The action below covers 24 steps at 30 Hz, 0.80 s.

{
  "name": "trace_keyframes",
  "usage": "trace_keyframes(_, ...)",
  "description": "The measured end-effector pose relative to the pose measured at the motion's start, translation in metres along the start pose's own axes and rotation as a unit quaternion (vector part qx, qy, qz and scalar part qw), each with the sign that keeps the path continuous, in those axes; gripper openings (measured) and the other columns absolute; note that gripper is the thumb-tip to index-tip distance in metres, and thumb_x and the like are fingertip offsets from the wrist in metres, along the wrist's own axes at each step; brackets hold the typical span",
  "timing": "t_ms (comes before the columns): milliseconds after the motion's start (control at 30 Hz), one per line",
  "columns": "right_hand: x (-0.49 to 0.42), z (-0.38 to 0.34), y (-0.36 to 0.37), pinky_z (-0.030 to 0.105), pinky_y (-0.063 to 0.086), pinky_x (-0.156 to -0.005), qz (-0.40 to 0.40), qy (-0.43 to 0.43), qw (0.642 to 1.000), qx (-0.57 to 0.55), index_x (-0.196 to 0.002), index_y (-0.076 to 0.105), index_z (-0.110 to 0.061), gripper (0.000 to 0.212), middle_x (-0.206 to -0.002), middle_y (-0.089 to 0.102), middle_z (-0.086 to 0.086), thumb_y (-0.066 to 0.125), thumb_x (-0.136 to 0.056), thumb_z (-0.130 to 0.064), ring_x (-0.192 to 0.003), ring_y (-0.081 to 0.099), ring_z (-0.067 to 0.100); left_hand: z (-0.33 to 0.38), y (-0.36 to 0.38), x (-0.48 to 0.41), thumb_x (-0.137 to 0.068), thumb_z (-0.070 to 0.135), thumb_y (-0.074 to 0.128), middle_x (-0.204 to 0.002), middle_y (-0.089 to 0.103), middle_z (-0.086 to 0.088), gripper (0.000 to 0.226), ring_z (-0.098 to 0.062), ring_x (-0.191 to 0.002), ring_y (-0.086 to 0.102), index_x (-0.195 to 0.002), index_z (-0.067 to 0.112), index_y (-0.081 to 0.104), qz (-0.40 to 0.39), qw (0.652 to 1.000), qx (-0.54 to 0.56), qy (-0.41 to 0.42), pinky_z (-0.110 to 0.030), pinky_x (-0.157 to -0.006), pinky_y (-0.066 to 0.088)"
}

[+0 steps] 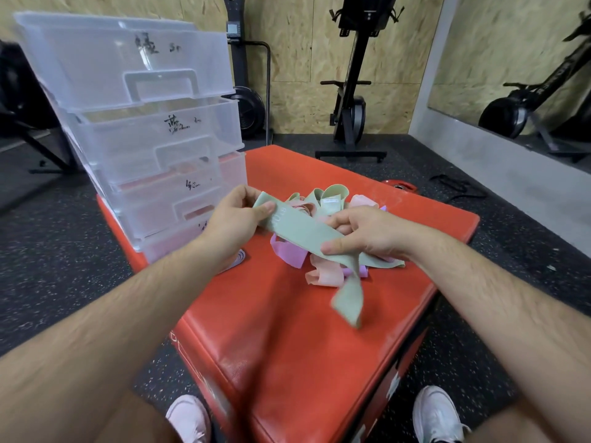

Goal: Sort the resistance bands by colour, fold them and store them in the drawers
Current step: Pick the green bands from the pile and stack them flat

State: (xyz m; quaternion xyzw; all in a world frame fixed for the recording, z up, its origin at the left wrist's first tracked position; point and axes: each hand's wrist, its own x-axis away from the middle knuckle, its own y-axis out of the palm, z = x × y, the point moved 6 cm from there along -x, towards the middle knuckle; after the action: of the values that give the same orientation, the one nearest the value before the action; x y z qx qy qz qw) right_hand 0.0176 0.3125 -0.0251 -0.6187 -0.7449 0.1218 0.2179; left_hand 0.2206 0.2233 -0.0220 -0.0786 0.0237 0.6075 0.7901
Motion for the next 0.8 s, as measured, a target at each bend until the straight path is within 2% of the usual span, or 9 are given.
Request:
trace_keyframes(67, 0.005, 0.006, -0.005, 0.019, 0.052, -0.061, -0.008, 0.026, 0.999, 0.045, -0.103, 0.07, -0.011, 0.024, -0.093, 0.075, 0.012, 0.082, -0.082, -0.016, -0.07, 0.067, 0.008, -0.009, -0.008, 0.004, -0.094, 0.007, 0.064, -0.088, 0.065, -0.009, 0.015, -0.019, -0.073, 0.061, -0.085, 0.015, 0.055, 0.012, 1.0, -0.002, -0.014, -0.03, -0.063, 0.051)
trace_keyframes(100, 0.008, 0.01, -0.008, 0.016, 0.046, -0.053, -0.005, 0.04, 0.996, 0.083, -0.102, 0.07, -0.01, 0.025, -0.086, 0.073, 0.007, 0.082, -0.082, -0.018, -0.063, 0.063, 0.006, -0.014, -0.013, 0.005, -0.094, 0.007, 0.063, -0.089, 0.066, -0.009, 0.014, -0.019, -0.073, 0.062, -0.086, 0.014, 0.055, 0.02, 1.0, -0.005, -0.024, -0.031, -0.063, 0.052)
trace_keyframes(200, 0.015, 0.03, -0.019, 0.023, 0.044, -0.061, -0.009, 0.067, 0.983, 0.172, -0.096, 0.07, -0.014, 0.022, -0.075, 0.067, -0.008, 0.083, -0.081, -0.022, -0.066, 0.059, 0.007, -0.037, -0.03, 0.011, -0.094, 0.007, 0.064, -0.088, 0.064, -0.012, 0.017, -0.023, -0.069, 0.062, -0.085, 0.014, 0.052, 0.033, 0.997, -0.018, -0.062, -0.035, -0.061, 0.052)
trace_keyframes(267, 0.021, 0.044, -0.024, 0.015, 0.039, -0.056, -0.009, 0.077, 0.974, 0.213, -0.089, 0.069, -0.02, 0.013, -0.061, 0.061, -0.017, 0.081, -0.083, -0.024, -0.055, 0.052, -0.003, -0.059, -0.039, 0.019, -0.093, 0.01, 0.067, -0.088, 0.062, -0.014, 0.019, -0.024, -0.07, 0.059, -0.083, 0.016, 0.051, 0.025, 0.993, -0.073, -0.095, -0.034, -0.06, 0.05)
trace_keyframes(333, 0.027, 0.059, -0.028, 0.015, 0.039, -0.056, -0.009, 0.089, 0.971, 0.223, -0.092, 0.069, -0.02, 0.013, -0.062, 0.058, -0.015, 0.08, -0.084, -0.023, -0.055, 0.05, -0.001, -0.081, -0.043, 0.028, -0.091, 0.013, 0.069, -0.086, 0.062, -0.011, 0.017, -0.022, -0.072, 0.057, -0.084, 0.017, 0.054, -0.001, 0.982, -0.14, -0.125, -0.03, -0.056, 0.048)
trace_keyframes(400, 0.031, 0.079, -0.027, 0.025, 0.046, -0.064, -0.031, 0.109, 0.968, 0.223, -0.098, 0.07, -0.018, 0.015, -0.073, 0.064, -0.005, 0.079, -0.085, -0.019, -0.067, 0.058, 0.009, -0.098, -0.05, 0.035, -0.089, 0.015, 0.072, -0.084, 0.061, -0.011, 0.015, -0.022, -0.071, 0.057, -0.087, 0.014, 0.057, -0.012, 0.974, -0.178, -0.143, -0.027, -0.053, 0.047)
trace_keyframes(500, 0.04, 0.103, -0.023, 0.025, 0.052, -0.058, -0.047, 0.142, 0.969, 0.199, -0.101, 0.068, -0.011, 0.011, -0.075, 0.069, 0.002, 0.072, -0.091, -0.009, -0.059, 0.064, 0.01, -0.112, -0.061, 0.044, -0.085, 0.018, 0.077, -0.081, 0.061, -0.009, 0.021, -0.019, -0.065, 0.056, -0.083, 0.013, 0.057, -0.021, 0.962, -0.221, -0.162, -0.027, -0.052, 0.048)
trace_keyframes(667, 0.043, 0.117, -0.013, 0.024, 0.046, -0.053, 0.018, 0.135, 0.967, 0.213, -0.099, 0.067, -0.015, 0.018, -0.071, 0.067, 0.0, 0.076, -0.085, -0.007, -0.053, 0.057, 0.008, -0.111, -0.062, 0.055, -0.08, 0.028, 0.082, -0.08, 0.066, -0.005, 0.026, -0.018, -0.059, 0.056, -0.083, 0.016, 0.058, -0.03, 0.928, -0.354, -0.11, -0.031, -0.062, 0.048)
trace_keyframes(800, 0.044, 0.118, -0.008, 0.024, 0.042, -0.054, 0.059, 0.102, 0.963, 0.244, -0.099, 0.062, -0.018, 0.024, -0.077, 0.063, 0.002, 0.078, -0.083, -0.011, -0.059, 0.055, 0.011, -0.109, -0.062, 0.056, -0.077, 0.03, 0.084, -0.079, 0.063, -0.002, 0.037, -0.016, -0.063, 0.056, -0.093, 0.019, 0.053, -0.03, 0.928, -0.367, -0.066, -0.03, -0.058, 0.041)
